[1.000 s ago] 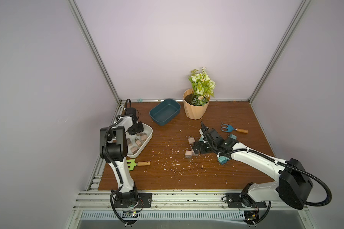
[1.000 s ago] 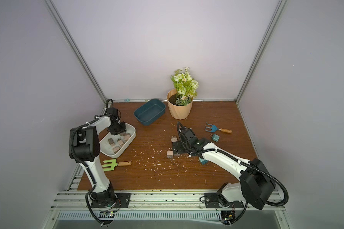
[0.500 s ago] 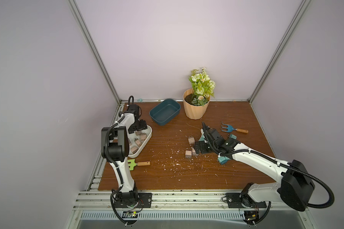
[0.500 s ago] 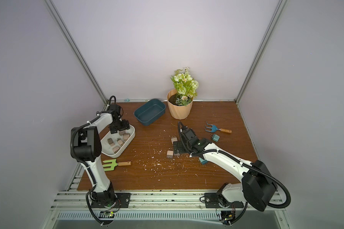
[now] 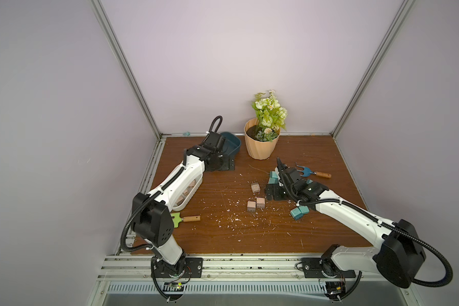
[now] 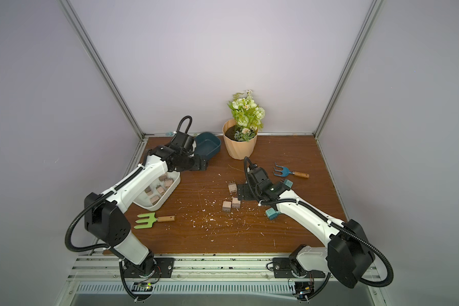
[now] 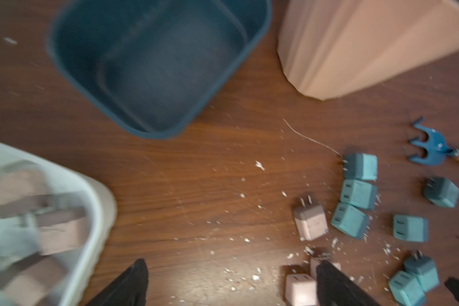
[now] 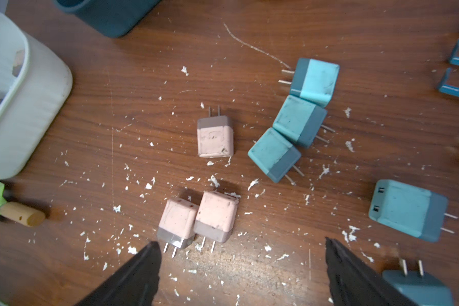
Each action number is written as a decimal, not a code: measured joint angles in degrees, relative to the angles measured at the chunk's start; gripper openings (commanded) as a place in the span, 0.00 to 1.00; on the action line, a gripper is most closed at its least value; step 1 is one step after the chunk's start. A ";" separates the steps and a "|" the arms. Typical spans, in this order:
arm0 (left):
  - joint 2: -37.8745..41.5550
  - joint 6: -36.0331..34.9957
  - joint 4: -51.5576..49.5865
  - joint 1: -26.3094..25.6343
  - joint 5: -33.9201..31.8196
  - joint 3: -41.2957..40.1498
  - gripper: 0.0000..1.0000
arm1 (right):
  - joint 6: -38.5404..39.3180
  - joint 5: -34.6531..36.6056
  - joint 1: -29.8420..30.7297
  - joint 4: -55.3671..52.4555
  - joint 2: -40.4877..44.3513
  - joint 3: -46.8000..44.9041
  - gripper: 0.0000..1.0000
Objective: Place the plugs by color into the storage box
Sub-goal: Move the plug to the center of the board.
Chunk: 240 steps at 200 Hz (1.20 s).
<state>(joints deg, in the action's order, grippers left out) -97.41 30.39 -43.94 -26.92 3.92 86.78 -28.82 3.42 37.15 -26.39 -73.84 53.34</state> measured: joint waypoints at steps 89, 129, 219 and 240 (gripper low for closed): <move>-18.58 19.43 -0.42 -9.94 9.05 8.76 1.00 | 0.72 -1.44 -2.91 0.07 7.37 -4.63 0.99; -22.88 23.52 -0.13 -11.41 8.83 11.96 0.99 | -1.29 -2.34 -3.06 0.46 10.01 -9.44 0.98; -31.04 24.13 -3.26 -12.68 4.81 17.05 0.85 | -3.58 -2.45 -3.10 3.74 10.23 -10.27 0.99; -31.12 23.30 -4.68 -12.81 3.45 17.20 0.81 | -4.11 -2.43 -3.10 4.02 10.56 -11.15 0.99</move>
<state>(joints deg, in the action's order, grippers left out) -128.53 53.69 -48.62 -39.72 7.38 103.98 -32.93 0.99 34.04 -22.37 -63.29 42.19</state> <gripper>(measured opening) 0.828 0.986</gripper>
